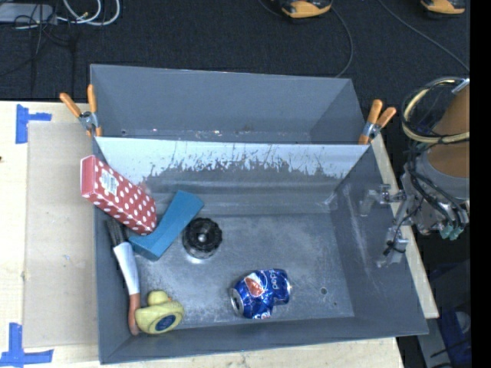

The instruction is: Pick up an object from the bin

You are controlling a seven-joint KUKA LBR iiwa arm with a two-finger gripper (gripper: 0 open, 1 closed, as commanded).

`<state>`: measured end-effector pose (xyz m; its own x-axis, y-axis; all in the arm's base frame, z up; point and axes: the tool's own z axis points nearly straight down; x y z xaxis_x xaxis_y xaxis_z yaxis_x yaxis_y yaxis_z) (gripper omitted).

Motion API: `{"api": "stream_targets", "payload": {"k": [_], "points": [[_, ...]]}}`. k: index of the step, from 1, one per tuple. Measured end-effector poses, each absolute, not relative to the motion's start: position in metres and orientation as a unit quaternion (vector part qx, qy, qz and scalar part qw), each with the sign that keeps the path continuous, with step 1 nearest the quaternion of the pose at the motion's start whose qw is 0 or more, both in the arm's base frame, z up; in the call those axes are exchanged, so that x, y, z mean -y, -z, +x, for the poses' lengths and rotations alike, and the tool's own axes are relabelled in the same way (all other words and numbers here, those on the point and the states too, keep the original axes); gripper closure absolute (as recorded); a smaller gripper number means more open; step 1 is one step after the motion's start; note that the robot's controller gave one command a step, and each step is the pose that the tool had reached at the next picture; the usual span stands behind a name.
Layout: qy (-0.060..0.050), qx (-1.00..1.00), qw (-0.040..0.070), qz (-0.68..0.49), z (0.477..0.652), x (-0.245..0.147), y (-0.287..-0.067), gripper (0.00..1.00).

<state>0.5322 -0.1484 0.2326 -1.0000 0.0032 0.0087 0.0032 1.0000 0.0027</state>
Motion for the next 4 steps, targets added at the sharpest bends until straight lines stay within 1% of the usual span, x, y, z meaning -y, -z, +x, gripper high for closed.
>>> {"api": "stream_targets", "payload": {"k": [1, 2, 3, 4], "points": [[0.000, 1.000, 0.000, 0.000, 0.534, 0.148, -0.237, 0.00], [0.000, 1.000, 0.001, 0.017, 0.512, 0.101, -0.198, 0.00], [0.002, 0.999, 0.000, 0.048, 0.500, 0.107, -0.136, 0.00], [0.000, 0.999, 0.002, 0.047, 0.497, 0.059, -0.112, 0.00]]}}
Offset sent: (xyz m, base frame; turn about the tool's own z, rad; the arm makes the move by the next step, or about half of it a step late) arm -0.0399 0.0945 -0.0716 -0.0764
